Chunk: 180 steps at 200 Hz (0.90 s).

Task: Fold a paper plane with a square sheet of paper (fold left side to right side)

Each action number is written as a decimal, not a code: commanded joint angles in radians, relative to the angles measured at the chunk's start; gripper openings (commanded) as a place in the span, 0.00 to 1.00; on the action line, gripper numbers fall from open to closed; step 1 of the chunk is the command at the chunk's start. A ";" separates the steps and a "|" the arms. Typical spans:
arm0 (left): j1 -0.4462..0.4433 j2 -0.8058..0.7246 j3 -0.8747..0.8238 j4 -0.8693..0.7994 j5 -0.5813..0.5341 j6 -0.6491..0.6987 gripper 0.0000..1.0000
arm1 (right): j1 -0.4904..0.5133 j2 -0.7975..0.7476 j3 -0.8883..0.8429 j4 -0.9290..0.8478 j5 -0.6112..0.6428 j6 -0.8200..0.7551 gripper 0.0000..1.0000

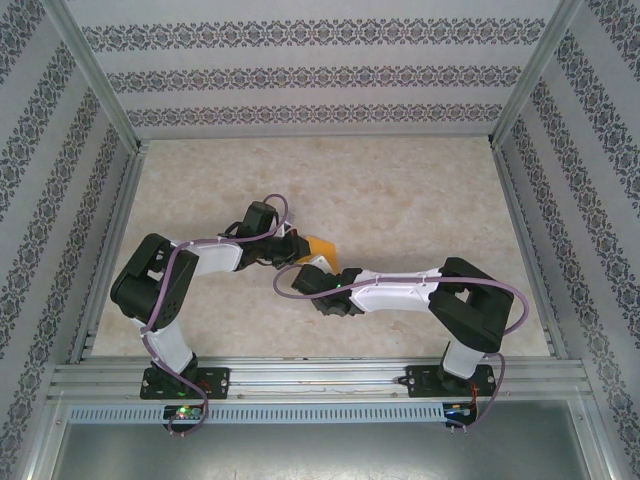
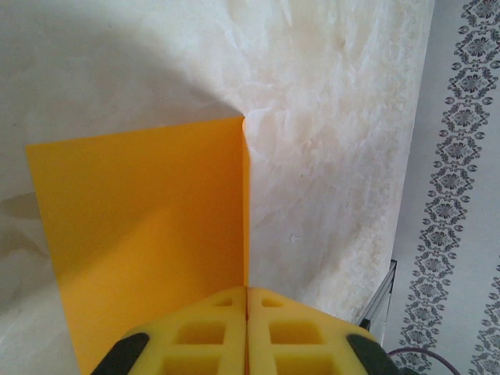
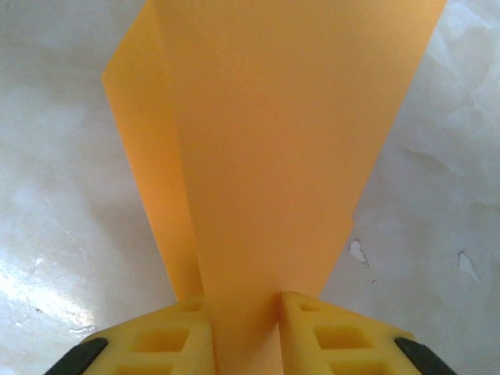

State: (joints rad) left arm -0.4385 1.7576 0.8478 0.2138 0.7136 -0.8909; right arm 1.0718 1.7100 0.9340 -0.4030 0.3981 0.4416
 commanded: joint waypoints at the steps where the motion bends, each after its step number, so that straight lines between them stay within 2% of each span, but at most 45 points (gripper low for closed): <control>1: -0.011 -0.030 0.020 -0.007 -0.023 0.005 0.14 | 0.011 0.002 0.012 -0.027 0.033 0.011 0.19; 43: 0.000 -0.087 -0.006 -0.054 -0.061 0.036 0.29 | 0.012 0.005 0.003 -0.033 0.029 0.013 0.00; 94: 0.087 -0.216 -0.074 -0.138 -0.068 0.085 0.41 | -0.015 -0.048 -0.038 -0.001 -0.020 0.011 0.00; 136: 0.162 -0.315 -0.117 -0.226 -0.061 0.141 0.44 | -0.091 -0.152 -0.142 0.118 -0.206 -0.008 0.00; 180: 0.172 -0.328 -0.132 -0.254 -0.032 0.164 0.44 | -0.203 -0.227 -0.247 0.239 -0.452 -0.017 0.00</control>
State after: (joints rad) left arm -0.2771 1.4406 0.7326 0.0071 0.6556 -0.7654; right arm 0.9127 1.5223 0.7330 -0.2508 0.1211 0.4404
